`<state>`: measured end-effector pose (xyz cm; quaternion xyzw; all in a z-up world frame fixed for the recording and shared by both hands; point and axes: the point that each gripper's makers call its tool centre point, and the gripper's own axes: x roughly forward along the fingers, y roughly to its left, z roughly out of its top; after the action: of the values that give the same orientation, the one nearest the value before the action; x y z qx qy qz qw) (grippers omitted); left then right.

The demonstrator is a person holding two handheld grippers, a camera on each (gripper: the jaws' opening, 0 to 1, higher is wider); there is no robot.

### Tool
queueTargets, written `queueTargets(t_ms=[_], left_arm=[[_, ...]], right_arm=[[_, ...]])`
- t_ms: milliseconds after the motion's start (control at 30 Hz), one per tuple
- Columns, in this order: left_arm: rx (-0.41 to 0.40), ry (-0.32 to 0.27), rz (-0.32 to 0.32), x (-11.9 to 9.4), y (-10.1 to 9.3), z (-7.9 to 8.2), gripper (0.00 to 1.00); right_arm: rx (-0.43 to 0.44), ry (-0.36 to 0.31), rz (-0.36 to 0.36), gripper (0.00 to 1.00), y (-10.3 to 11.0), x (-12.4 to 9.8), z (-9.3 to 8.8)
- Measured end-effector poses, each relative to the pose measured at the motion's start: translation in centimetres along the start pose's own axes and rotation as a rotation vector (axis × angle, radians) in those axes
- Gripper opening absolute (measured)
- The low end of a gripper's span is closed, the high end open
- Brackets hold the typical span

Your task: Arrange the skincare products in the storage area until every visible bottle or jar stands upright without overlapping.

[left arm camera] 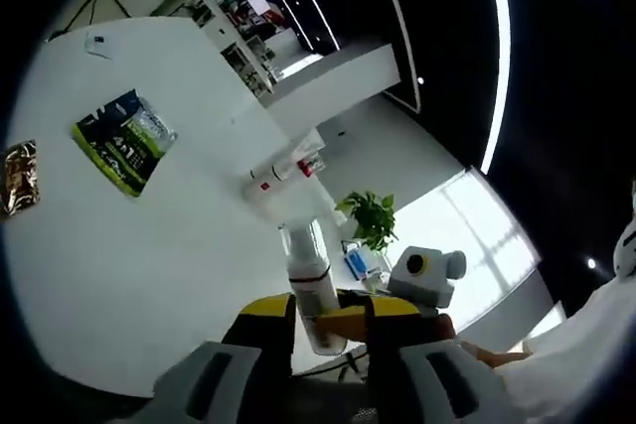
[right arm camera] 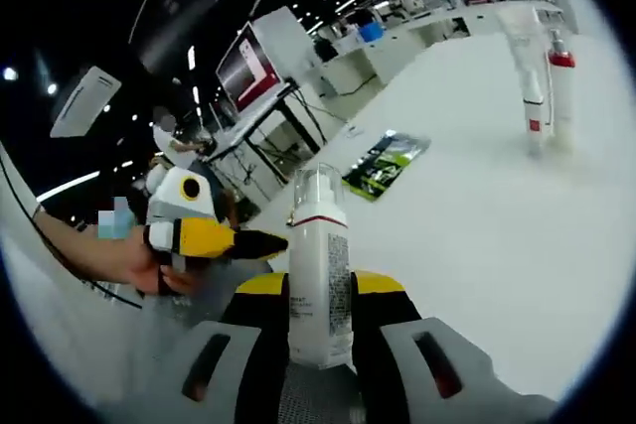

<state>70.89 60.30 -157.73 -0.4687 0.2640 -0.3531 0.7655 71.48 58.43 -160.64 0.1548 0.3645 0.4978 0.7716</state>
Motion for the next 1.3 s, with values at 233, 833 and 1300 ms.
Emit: queueTargets(t_ms=[233, 833, 1300], left_arm=[[-0.032, -0.038, -0.019, 0.0, -0.2, 0.7, 0.42], [0.055, -0.094, 0.234, -0.8, 0.6, 0.9, 0.22], [0.070, -0.134, 0.247, -1.0, -1.1, 0.8, 0.22]], right_arm=[[0.060, -0.011, 0.163, 0.21, 3.9, 0.9, -0.6], [-0.014, -0.044, 0.079, 0.23, 5.3, 2.4, -0.7], [-0.276, 0.017, -0.060, 0.20, 5.9, 1.6, -1.8]])
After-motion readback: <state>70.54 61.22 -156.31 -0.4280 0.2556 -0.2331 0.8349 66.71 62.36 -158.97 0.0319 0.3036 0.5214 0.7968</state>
